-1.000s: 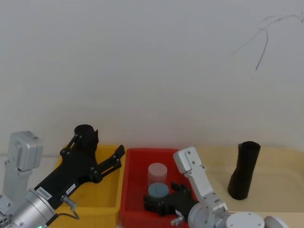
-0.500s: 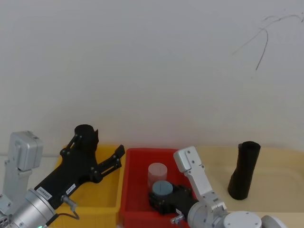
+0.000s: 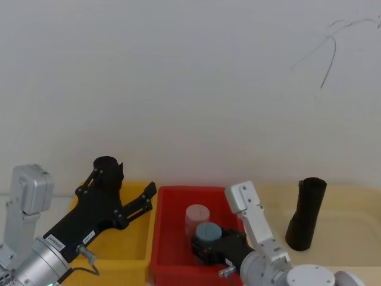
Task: Pick up the garbage bag with the one hand and transfer it to the other hand.
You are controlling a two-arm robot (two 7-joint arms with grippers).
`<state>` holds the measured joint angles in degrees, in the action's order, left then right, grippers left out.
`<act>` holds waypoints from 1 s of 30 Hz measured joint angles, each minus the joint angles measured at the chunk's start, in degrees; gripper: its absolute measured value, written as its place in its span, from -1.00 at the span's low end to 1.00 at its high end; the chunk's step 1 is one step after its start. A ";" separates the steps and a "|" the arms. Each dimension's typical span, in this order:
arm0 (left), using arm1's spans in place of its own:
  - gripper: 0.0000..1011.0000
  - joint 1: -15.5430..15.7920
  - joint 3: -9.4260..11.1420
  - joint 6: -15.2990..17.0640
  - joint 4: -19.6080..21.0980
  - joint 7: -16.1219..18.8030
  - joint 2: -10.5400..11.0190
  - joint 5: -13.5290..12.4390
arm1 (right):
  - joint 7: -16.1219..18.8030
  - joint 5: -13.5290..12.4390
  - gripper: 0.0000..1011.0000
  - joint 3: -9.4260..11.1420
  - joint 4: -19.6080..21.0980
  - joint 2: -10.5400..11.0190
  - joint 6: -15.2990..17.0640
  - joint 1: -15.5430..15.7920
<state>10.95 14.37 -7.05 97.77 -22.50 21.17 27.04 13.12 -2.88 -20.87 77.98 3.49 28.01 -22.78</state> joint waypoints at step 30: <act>0.98 0.00 0.00 0.00 0.00 0.00 0.00 0.00 | 0.56 -4.71 0.32 7.24 10.93 2.66 -6.59 4.37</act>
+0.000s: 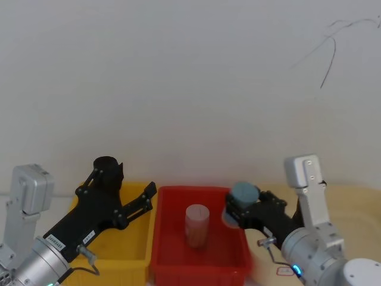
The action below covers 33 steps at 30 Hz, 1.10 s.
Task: Pick up the garbage bag with the one hand and transfer it to the other hand.
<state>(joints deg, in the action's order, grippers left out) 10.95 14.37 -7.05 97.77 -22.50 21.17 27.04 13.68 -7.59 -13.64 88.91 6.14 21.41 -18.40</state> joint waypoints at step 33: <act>0.98 0.00 0.00 0.00 0.00 0.00 0.00 0.00 | -11.40 6.92 0.49 3.14 -10.09 -0.29 -5.14 -1.99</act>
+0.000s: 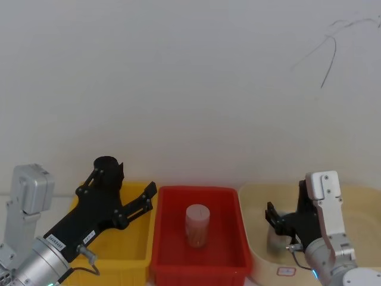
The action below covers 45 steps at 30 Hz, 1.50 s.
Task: Pick up the garbage bag with the one hand and transfer it to the other hand.
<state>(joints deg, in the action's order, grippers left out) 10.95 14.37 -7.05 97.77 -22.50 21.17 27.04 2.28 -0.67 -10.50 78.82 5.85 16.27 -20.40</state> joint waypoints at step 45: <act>0.98 0.00 0.00 0.00 0.00 0.00 0.00 0.00 | 10.77 -5.46 0.98 1.40 14.97 3.78 4.72 9.62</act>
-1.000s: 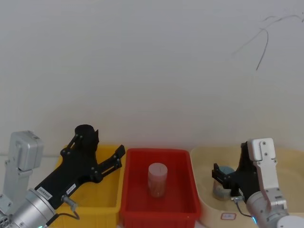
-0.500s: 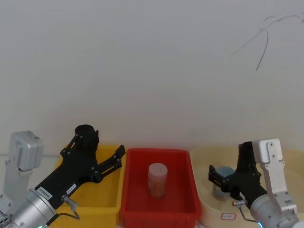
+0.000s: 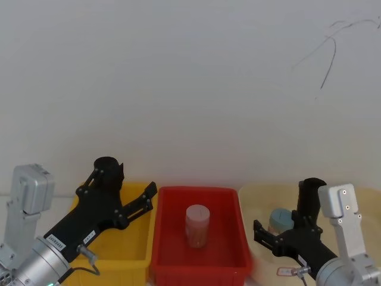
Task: Pick up the garbage bag with the one hand and transfer it to the other hand.
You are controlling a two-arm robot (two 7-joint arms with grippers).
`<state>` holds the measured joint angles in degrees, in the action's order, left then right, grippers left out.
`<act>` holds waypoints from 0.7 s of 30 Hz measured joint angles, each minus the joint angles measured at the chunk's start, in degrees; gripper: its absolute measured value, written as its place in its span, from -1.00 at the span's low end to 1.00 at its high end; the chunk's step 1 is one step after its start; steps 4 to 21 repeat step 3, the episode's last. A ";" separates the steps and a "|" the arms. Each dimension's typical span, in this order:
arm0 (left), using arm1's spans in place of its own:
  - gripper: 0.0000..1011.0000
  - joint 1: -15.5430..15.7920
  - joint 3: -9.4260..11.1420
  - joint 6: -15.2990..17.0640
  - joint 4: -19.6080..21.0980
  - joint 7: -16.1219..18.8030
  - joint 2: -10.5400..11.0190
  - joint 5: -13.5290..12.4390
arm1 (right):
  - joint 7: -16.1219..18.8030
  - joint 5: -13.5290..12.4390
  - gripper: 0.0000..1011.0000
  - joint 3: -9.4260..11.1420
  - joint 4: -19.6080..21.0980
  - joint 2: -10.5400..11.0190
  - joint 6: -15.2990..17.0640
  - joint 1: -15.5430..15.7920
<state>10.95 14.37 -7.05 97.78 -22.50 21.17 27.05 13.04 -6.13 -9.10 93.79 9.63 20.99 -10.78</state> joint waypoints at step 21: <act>0.98 0.00 0.00 0.00 0.00 0.00 0.00 0.00 | 0.52 -0.42 0.98 -0.04 0.91 0.22 0.31 0.64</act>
